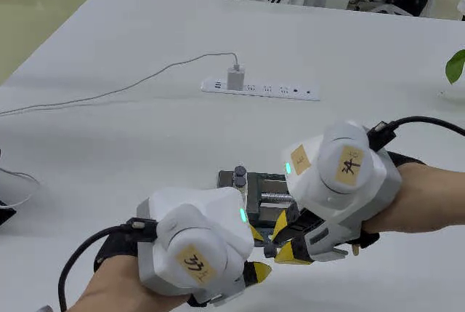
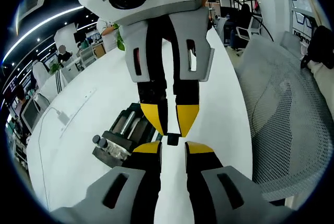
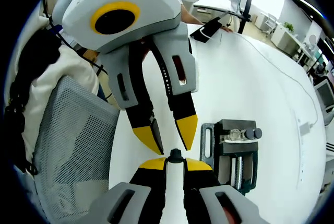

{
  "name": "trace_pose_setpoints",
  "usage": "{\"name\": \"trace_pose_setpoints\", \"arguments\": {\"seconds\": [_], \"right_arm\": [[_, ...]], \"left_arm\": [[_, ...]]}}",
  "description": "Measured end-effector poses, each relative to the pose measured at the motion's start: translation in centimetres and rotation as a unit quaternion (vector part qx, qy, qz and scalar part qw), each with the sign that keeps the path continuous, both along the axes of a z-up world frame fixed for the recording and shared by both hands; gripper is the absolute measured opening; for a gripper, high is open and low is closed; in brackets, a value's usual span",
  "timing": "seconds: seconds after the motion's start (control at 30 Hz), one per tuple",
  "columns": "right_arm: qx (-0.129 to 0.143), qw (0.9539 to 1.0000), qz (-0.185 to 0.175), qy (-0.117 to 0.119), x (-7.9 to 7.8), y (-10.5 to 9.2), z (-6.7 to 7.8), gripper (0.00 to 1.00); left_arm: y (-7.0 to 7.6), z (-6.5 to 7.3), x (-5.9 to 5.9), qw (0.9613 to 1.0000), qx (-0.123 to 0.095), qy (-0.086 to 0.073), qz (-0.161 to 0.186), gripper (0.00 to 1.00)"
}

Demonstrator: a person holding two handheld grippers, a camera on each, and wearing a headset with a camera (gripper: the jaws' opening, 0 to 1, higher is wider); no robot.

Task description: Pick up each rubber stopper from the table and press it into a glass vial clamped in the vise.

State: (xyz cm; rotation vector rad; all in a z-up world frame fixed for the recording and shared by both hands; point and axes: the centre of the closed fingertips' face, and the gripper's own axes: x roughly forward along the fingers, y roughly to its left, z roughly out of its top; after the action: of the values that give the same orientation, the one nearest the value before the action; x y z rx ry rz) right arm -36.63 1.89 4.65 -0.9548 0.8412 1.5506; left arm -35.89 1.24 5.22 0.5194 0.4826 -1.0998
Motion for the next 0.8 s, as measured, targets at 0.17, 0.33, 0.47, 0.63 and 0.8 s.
{"name": "trace_pose_setpoints", "arguments": {"seconds": [0.17, 0.33, 0.47, 0.63, 0.8], "right_arm": [[-0.002, 0.9999, 0.011, -0.001, -0.39, 0.22, -0.07, 0.07], [-0.003, 0.9999, 0.016, 0.002, -0.64, 0.33, -0.23, 0.07], [-0.006, 0.9998, 0.021, 0.003, -0.85, 0.26, -0.25, 0.07], [-0.007, 0.9997, 0.023, 0.002, -0.85, 0.23, -0.09, 0.07], [-0.003, 0.9998, 0.021, 0.006, -0.82, 0.17, 0.08, 0.07]], "left_arm": [[-0.03, -0.18, -0.21, 1.0000, 0.007, 0.001, -0.006, 0.10], [-0.04, -0.51, -0.48, 0.9999, 0.013, 0.004, -0.010, 0.07], [-0.10, -0.56, -0.68, 0.9998, 0.013, 0.007, -0.013, 0.06], [-0.21, -0.52, -0.63, 0.9999, 0.004, 0.012, -0.008, 0.06], [-0.22, -0.37, -0.56, 0.9996, -0.017, 0.022, 0.002, 0.05]]}}
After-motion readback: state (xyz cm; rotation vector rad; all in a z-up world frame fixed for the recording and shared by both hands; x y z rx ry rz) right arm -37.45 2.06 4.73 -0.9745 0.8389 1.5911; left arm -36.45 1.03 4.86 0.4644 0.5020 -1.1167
